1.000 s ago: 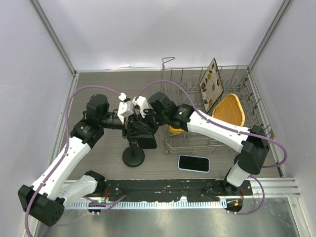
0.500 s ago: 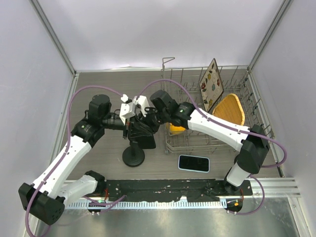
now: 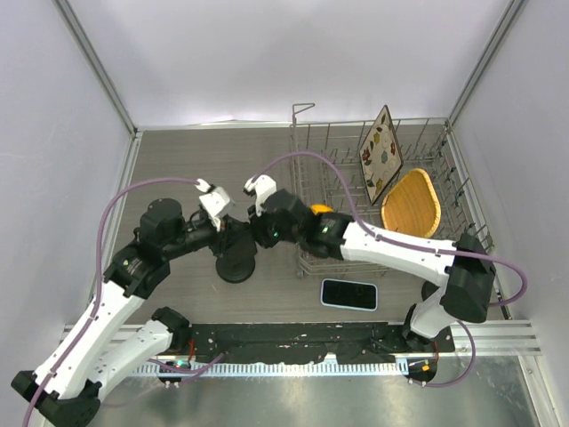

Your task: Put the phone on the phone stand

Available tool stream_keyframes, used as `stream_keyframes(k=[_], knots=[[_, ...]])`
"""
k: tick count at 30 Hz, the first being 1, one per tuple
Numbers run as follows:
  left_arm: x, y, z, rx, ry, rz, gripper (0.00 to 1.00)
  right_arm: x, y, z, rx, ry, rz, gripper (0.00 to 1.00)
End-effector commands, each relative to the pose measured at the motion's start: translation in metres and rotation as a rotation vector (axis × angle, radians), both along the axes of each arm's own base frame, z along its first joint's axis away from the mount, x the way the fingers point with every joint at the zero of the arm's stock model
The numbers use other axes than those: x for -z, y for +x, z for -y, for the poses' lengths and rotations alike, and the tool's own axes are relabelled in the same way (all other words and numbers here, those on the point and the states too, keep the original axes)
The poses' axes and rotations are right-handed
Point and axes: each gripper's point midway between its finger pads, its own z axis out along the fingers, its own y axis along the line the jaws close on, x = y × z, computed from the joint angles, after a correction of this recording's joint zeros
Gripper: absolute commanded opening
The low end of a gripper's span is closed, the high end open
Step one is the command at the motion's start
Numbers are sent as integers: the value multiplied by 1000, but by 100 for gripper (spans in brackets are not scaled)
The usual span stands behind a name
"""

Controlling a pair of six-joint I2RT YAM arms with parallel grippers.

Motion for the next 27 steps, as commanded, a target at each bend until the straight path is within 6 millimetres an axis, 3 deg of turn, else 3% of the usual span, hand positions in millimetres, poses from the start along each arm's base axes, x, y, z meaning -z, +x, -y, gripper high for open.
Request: stream_keyframes(k=[1, 2, 3, 4, 5, 7, 9, 13, 18, 22, 27], knots=[[9, 71, -115, -799, 118, 40, 0, -37, 15, 33, 586, 67, 183, 0], [21, 73, -122, -843, 193, 17, 0, -37, 20, 50, 711, 12, 263, 0], [27, 75, -126, -873, 237, 8, 0, -48, 0, 36, 722, 27, 317, 0], [27, 77, -125, -868, 270, 11, 0, -40, -4, 29, 747, -5, 357, 1], [31, 76, -127, -897, 289, -3, 0, -47, -9, 18, 745, 24, 357, 1], [34, 78, -126, -909, 248, 6, 0, -49, -33, -4, 691, 85, 332, 1], [23, 79, -128, -939, 177, 31, 0, -59, -52, -13, 686, 139, 325, 0], [27, 79, -117, -891, 147, 25, 0, -62, -86, -39, 582, 311, 200, 0], [40, 78, -108, -842, 153, 6, 0, -82, -127, -72, 445, 449, 31, 0], [44, 77, -106, -813, 174, 11, 0, -108, -153, -61, 406, 509, -29, 1], [51, 80, -105, -801, 217, 9, 0, -106, -166, -31, 309, 445, -22, 5]])
